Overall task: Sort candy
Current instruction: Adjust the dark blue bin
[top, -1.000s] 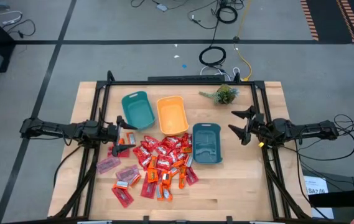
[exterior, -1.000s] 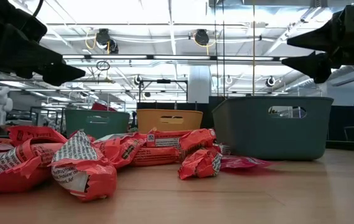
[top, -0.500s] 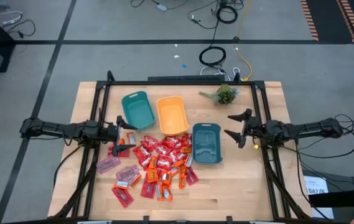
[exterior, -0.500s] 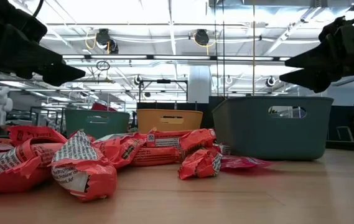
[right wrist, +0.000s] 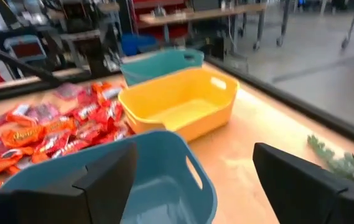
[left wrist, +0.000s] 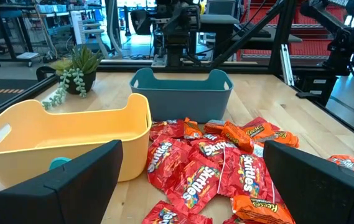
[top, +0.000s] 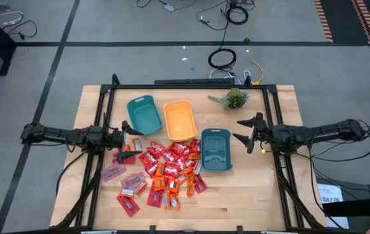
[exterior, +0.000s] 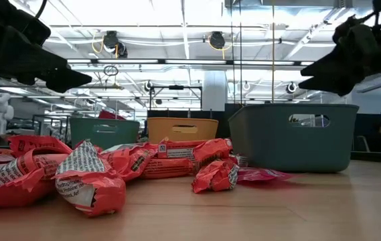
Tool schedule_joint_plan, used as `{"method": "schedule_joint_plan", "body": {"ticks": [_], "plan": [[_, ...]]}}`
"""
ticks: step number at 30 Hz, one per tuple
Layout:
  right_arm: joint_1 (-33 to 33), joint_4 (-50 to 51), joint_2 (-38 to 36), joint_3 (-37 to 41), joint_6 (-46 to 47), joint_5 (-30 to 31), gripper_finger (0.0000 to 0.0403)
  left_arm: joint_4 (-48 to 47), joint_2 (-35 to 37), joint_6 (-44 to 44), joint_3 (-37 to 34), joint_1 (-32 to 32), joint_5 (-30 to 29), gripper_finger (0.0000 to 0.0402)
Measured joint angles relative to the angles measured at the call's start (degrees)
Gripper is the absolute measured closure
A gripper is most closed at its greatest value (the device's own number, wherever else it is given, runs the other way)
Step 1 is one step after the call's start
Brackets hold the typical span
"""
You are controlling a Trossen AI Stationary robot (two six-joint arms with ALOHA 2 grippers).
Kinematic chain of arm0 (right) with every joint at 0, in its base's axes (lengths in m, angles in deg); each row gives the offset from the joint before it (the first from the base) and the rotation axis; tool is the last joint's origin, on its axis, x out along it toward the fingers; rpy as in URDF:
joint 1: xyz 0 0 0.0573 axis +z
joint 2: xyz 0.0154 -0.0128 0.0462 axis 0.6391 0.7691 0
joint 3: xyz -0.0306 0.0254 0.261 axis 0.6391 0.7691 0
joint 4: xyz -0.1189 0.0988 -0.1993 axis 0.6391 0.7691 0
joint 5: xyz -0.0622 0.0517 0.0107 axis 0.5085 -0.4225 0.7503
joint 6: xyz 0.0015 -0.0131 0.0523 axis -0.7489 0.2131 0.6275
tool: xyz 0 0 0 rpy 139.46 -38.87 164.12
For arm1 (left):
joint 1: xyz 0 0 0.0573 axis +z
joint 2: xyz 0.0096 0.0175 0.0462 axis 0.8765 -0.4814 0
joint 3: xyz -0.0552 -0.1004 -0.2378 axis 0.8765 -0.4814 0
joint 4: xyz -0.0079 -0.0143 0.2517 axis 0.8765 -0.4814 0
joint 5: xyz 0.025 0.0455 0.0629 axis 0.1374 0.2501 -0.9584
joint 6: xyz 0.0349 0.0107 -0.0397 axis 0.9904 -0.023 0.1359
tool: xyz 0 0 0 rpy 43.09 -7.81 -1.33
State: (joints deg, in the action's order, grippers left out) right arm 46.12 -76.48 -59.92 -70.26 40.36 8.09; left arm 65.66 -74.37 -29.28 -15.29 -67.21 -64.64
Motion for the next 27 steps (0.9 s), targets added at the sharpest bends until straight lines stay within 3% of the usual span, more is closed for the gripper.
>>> {"method": "schedule_joint_plan", "body": {"ticks": [3, 6, 11, 21, 27], "plan": [[0.02, 11.06, 4.41, -5.94, 8.35, 2.0, 0.0104, 0.0, 0.0, -0.01, 0.02, 0.01, 0.0, 0.0006], [-0.04, 24.3, 9.18, -12.16, 23.03, 3.93, 0.0105, -0.01, 0.0, 0.02, 0.0, -0.01, 0.0, 0.0006], [-0.14, 40.37, 16.76, -19.35, 47.74, 0.38, 0.0106, 0.0, 0.0, 0.01, 0.02, 0.0, 0.0, 0.0006], [0.06, 38.05, 28.73, -20.27, 60.77, -6.69, 0.0106, 0.0, 0.0, 0.01, 0.02, -0.01, 0.0, 0.0006], [1.66, 30.41, 37.75, -20.69, 64.17, -7.51, 0.0106, -0.02, 0.0, 0.0, 0.02, -0.01, 0.0, 0.0006]]}}
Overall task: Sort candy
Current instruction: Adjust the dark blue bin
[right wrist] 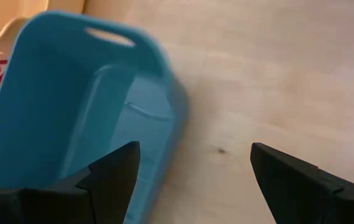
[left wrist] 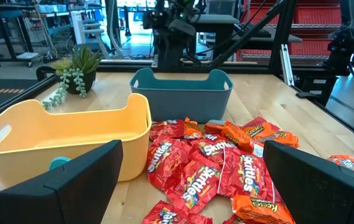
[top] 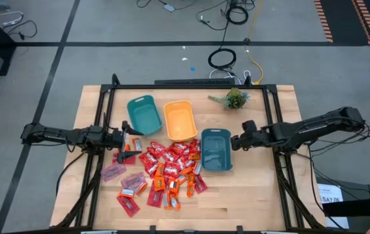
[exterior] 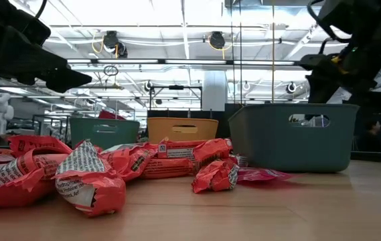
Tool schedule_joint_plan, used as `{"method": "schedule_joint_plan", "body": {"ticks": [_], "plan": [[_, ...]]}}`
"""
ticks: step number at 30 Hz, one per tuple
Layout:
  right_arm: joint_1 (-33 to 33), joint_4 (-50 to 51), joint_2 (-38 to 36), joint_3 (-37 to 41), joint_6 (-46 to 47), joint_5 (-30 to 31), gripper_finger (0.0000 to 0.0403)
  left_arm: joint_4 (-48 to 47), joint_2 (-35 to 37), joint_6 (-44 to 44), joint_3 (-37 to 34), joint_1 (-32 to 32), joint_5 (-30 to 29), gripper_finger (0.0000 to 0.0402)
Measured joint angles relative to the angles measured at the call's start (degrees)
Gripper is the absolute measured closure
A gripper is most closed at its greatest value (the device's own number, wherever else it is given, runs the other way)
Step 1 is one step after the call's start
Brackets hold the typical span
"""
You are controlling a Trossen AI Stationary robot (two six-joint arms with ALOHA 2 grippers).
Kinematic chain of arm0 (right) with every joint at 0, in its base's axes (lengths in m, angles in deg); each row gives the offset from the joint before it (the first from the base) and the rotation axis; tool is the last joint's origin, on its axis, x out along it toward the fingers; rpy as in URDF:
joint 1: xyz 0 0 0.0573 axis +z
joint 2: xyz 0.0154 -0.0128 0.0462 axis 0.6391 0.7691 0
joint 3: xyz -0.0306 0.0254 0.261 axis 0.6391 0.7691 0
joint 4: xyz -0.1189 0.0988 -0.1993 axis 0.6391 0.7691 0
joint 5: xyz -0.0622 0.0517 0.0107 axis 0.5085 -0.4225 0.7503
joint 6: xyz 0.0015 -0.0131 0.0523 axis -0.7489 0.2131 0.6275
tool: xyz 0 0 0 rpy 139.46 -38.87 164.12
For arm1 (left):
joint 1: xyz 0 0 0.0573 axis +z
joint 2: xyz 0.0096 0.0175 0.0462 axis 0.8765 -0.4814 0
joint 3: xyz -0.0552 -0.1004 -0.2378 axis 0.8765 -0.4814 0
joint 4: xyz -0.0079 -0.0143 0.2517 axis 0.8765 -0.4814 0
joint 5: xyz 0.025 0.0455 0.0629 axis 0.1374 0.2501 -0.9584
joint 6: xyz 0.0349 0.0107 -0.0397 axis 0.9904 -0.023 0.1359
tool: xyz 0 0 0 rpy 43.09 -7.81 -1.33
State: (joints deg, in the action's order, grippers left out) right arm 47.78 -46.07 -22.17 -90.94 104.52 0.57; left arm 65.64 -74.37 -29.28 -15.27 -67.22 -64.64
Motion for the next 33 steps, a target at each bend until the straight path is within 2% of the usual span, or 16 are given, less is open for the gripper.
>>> {"method": "schedule_joint_plan", "body": {"ticks": [10, 16, 20, 23, 33], "plan": [[1.05, 7.63, 15.21, -11.22, 2.28, -1.84, 0.0106, -0.15, -0.01, -0.01, -0.01, 0.0, 0.0, 0.0006], [1.03, 7.04, 21.99, -11.52, 5.44, -7.1, 0.0106, -0.17, -0.01, -0.01, -0.02, 0.02, 0.0, 0.0006], [1.03, 6.73, 24.65, -11.52, 6.25, -7.37, 0.0118, -0.2, 0.0, 0.01, 0.0, 0.0, 0.0, 0.0006], [1.01, 6.23, 25.55, -11.52, 7.06, -7.34, 0.0155, -0.2, -0.02, -0.01, 0.0, 0.0, 0.0, 0.0006], [0.41, 5.48, 25.85, -11.54, 8.37, -6.92, 0.0349, -0.2, -0.01, -0.01, 0.0, 0.01, 0.0, 0.0006]]}}
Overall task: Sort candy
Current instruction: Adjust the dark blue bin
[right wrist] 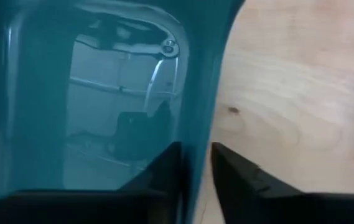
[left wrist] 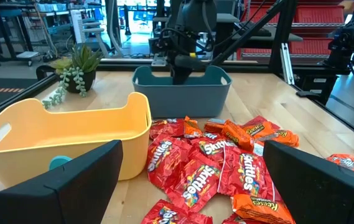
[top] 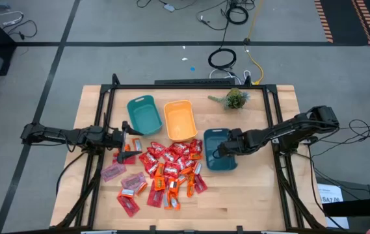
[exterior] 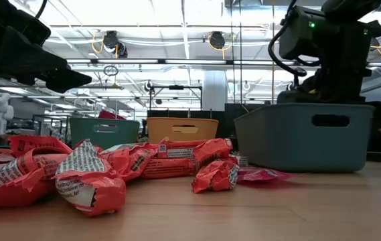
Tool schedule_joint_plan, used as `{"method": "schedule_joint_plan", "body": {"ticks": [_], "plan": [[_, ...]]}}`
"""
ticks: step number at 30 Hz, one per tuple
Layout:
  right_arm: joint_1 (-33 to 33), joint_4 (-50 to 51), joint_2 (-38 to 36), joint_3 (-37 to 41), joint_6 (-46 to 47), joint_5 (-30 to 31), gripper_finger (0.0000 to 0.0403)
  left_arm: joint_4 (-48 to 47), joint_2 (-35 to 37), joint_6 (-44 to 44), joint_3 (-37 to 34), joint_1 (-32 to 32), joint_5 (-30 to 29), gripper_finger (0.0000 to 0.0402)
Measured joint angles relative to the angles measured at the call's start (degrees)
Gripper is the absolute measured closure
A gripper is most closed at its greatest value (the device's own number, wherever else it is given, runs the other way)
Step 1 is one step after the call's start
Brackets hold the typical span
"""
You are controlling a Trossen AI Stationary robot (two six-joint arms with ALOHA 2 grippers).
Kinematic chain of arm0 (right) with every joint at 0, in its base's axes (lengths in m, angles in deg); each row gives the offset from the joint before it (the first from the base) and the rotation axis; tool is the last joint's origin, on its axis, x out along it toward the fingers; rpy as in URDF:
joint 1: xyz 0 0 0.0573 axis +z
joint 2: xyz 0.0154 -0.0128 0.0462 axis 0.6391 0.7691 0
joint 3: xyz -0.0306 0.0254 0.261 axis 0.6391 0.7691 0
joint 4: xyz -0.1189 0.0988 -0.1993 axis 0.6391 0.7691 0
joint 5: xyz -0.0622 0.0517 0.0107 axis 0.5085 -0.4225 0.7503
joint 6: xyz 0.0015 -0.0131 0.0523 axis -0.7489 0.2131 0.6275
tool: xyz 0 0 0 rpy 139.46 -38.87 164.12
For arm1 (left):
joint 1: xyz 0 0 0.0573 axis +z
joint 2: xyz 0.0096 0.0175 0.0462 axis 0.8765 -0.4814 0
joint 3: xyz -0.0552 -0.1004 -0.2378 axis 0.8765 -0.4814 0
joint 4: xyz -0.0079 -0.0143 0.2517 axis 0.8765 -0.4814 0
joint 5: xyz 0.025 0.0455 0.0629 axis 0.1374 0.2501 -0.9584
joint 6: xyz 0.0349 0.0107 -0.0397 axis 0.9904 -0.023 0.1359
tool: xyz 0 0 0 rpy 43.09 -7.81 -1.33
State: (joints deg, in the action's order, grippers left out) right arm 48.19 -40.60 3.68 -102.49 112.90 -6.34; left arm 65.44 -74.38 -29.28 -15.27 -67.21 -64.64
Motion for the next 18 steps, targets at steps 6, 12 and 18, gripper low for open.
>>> {"method": "schedule_joint_plan", "body": {"ticks": [6, 12, 18], "plan": [[-2.89, 0.86, -0.02, 0.0, -0.12, 1.64, 0.0395, -0.01, 0.0, 0.0, -0.01, 0.0, 0.0, 0.0006], [-7.55, 4.32, -0.74, 0.0, -1.95, 1.75, 0.04, -0.01, 0.01, 0.0, 0.0, 0.0, 0.0, 0.0006], [-12.16, 7.21, -3.02, 0.0, -4.52, 3.27, 0.0401, -0.02, -0.01, 0.0, -0.02, 0.01, 0.0, 0.0006]]}}
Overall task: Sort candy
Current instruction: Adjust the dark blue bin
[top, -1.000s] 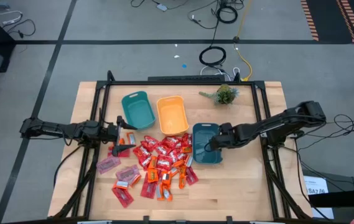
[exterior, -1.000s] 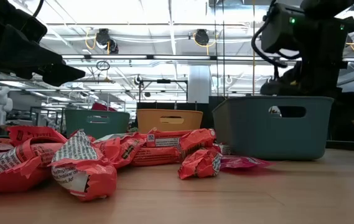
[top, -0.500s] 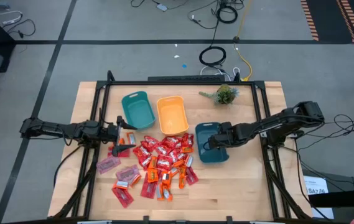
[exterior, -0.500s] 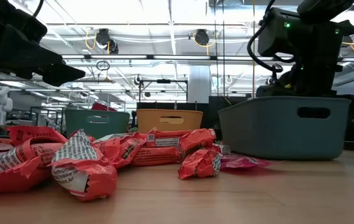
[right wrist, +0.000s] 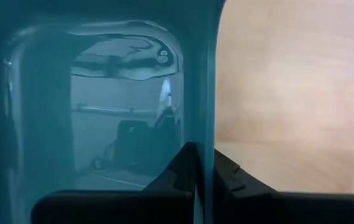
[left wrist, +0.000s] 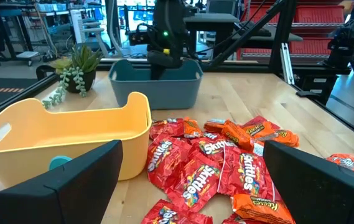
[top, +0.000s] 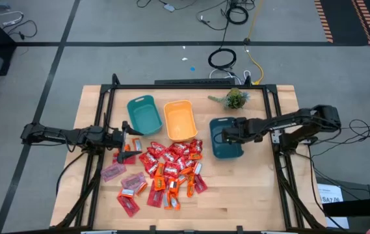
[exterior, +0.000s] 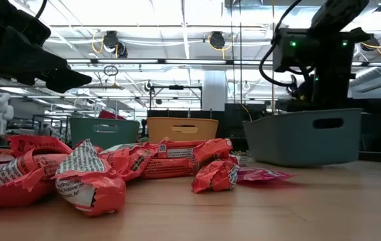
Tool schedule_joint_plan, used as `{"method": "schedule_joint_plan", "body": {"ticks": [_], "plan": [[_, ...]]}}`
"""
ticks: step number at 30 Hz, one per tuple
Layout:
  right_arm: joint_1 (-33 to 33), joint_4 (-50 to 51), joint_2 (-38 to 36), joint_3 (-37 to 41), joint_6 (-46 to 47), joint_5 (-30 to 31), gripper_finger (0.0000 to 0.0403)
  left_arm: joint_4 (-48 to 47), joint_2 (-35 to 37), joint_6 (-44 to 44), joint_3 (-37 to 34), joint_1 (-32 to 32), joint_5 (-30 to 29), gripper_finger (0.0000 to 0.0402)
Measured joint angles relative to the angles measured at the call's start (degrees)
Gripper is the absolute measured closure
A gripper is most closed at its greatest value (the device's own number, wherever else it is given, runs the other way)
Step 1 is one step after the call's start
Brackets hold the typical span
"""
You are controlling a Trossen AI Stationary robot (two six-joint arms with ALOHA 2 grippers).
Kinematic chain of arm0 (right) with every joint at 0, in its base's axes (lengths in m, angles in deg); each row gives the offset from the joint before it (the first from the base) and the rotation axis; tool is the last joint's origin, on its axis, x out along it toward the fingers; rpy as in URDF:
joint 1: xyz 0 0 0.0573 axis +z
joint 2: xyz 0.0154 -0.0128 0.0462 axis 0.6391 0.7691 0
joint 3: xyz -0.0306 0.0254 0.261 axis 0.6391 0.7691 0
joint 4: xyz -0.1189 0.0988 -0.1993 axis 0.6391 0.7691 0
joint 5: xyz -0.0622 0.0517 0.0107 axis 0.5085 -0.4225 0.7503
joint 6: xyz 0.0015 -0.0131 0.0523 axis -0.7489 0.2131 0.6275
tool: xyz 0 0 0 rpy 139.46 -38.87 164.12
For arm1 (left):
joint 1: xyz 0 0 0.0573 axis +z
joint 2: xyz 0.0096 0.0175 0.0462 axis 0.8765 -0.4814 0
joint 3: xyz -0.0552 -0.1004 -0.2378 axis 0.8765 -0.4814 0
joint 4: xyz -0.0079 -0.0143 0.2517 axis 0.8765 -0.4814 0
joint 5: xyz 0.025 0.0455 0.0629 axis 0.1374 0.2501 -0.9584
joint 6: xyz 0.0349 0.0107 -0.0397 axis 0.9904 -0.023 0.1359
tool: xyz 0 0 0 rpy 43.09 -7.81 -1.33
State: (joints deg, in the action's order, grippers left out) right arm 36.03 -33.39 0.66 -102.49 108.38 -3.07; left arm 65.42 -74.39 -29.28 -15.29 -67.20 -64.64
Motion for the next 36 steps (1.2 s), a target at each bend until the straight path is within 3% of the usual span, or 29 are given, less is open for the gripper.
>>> {"method": "schedule_joint_plan", "body": {"ticks": [12, 36], "plan": [[-1.73, -1.29, -1.11, 0.0, -4.96, -1.98, 0.0401, 0.0, 0.0, 0.0, 0.02, 0.0, 0.0, 0.0006], [-1.73, -0.75, -1.08, 0.0, -4.29, -3.87, 0.04, 0.0, 0.01, 0.0, 0.02, -0.01, 0.0, 0.0006]]}}
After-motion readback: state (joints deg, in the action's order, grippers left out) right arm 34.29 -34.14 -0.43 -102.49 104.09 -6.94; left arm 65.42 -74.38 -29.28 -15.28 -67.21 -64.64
